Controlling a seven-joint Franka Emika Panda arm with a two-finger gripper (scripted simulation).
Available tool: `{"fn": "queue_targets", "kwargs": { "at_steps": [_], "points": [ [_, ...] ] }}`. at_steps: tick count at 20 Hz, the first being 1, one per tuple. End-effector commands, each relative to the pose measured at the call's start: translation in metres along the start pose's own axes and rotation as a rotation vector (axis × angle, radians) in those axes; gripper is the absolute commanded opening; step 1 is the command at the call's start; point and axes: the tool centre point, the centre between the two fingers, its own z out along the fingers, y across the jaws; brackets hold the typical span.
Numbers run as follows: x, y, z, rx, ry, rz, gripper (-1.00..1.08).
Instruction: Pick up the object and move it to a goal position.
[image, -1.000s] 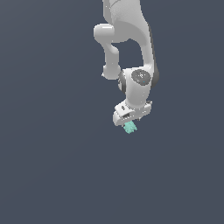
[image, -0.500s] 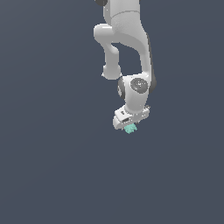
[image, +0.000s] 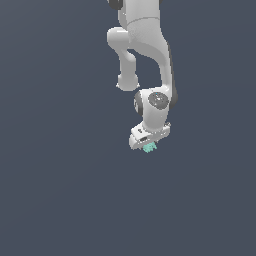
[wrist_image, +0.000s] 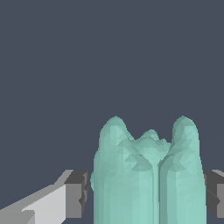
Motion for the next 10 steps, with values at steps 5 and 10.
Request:
{"fn": "queue_targets", "kwargs": {
  "at_steps": [5, 10],
  "points": [
    [-0.0004, -0.0002, 0.0013, 0.001, -0.001, 0.000, -1.00],
    [-0.0033, 0.0033, -0.0020, 0.000, 0.000, 0.000, -1.00]
  ]
}}
